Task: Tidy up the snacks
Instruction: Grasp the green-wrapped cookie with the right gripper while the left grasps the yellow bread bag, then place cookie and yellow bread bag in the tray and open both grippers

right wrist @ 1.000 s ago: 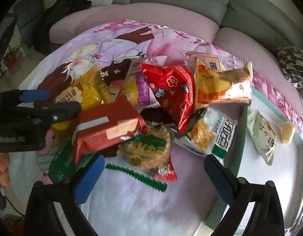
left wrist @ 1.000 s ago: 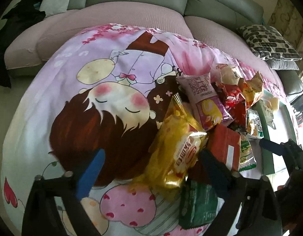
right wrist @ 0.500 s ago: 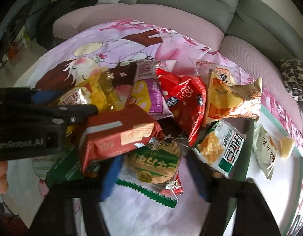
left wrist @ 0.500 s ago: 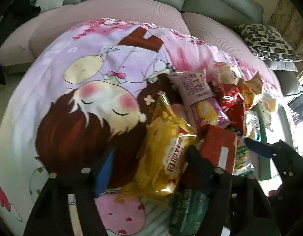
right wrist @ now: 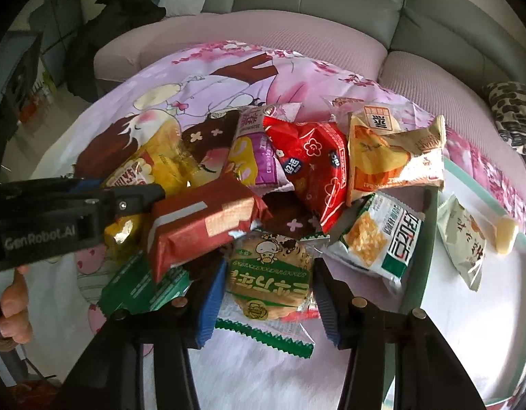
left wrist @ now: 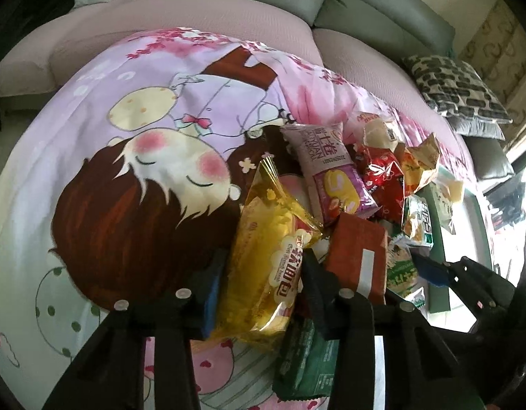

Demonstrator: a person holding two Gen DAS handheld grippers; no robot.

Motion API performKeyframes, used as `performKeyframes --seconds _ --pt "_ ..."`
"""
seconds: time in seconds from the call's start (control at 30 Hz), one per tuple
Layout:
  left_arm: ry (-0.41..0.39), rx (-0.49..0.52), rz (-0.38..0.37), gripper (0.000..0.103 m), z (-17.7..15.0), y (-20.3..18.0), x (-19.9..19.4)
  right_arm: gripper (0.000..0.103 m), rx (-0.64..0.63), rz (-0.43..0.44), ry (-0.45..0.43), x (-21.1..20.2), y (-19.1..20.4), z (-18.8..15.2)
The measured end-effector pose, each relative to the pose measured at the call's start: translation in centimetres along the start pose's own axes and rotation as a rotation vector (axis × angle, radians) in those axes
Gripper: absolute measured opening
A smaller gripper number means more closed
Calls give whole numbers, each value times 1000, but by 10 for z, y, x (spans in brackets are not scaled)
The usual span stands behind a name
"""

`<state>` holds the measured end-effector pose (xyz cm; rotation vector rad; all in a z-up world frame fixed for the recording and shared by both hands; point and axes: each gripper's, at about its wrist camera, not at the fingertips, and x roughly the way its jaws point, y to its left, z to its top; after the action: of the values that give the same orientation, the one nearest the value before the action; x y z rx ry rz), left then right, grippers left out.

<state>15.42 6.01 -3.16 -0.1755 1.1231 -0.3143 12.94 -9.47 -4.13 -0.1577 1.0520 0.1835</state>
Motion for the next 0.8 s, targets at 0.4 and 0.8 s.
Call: performKeyframes --seconds 0.4,0.8 --pt "-66 -49 23 44 -4 -1 -30 52 21 24 -61 -41 -17 -16" --pt "-101 36 10 44 8 -62 -53 52 120 -16 -98 -72 -79 -35"
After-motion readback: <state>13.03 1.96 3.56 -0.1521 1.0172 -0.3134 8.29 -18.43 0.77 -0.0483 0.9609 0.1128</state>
